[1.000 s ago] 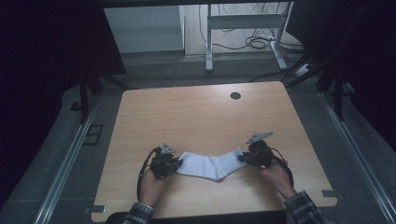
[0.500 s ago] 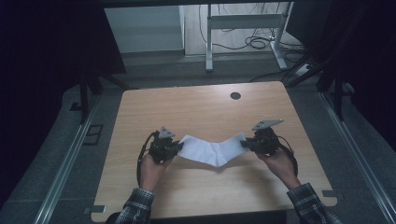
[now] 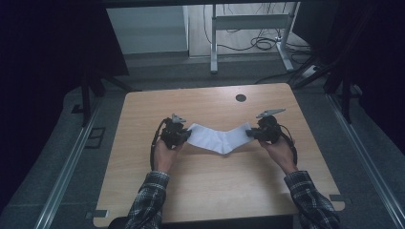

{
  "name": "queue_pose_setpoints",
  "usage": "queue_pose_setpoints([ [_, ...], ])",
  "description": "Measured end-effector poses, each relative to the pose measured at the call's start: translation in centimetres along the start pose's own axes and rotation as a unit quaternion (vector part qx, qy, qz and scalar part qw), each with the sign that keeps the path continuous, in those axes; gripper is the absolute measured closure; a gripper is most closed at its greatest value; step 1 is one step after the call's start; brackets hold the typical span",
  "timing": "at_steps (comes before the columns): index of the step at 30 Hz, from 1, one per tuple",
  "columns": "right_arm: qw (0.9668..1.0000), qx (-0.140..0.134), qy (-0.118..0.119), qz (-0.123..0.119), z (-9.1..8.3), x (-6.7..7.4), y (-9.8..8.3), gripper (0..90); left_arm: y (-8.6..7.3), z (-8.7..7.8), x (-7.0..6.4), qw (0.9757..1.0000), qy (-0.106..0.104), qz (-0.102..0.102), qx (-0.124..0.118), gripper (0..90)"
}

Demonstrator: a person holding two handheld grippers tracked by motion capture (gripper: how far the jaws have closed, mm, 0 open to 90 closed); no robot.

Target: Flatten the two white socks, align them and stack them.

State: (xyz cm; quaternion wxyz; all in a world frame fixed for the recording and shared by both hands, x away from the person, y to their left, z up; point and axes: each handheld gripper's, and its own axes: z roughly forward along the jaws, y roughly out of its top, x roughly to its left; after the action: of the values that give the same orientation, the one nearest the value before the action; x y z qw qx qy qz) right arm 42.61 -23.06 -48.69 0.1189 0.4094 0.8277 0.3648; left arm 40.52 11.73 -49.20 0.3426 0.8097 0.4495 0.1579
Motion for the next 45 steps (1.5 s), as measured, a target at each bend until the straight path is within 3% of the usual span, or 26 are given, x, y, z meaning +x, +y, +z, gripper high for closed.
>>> queue_pose_setpoints([
  [8, 0.9996, 0.024, -0.010, 0.004, 2.2, -0.5, -1.3, 77.4, -1.5, 2.5, 0.1, 0.9992, 0.014, 0.007, 0.036, 80.9],
  [16, 0.9995, 0.029, -0.013, 0.007, 3.1, -0.8, -2.1, 75.3, -2.1, 3.2, 0.0, 0.9990, 0.015, 0.007, 0.040, 80.1],
  [20, 0.9995, 0.027, -0.017, 0.009, 3.1, -0.9, -2.3, 70.2, -2.2, 3.3, 0.2, 0.9993, 0.015, -0.011, 0.032, 77.6],
  [25, 0.9995, 0.023, -0.021, 0.008, 3.0, -0.9, -2.4, 58.9, -2.3, 3.3, 0.3, 0.9992, 0.022, -0.026, 0.019, 68.4],
  [26, 0.9995, 0.021, -0.023, 0.007, 3.0, -0.8, -2.4, 53.8, -2.3, 3.3, 0.3, 0.9992, 0.020, -0.031, 0.012, 62.9],
  [30, 0.9997, 0.013, -0.022, 0.007, 2.7, -0.8, -2.3, 46.9, -2.1, 3.0, 0.1, 0.9993, 0.022, -0.029, 0.002, 56.0],
  [45, 0.9999, 0.011, -0.004, 0.005, 1.8, -0.2, -1.6, 36.4, -2.5, 2.6, 0.1, 0.9992, 0.001, -0.038, -0.008, 33.7],
])
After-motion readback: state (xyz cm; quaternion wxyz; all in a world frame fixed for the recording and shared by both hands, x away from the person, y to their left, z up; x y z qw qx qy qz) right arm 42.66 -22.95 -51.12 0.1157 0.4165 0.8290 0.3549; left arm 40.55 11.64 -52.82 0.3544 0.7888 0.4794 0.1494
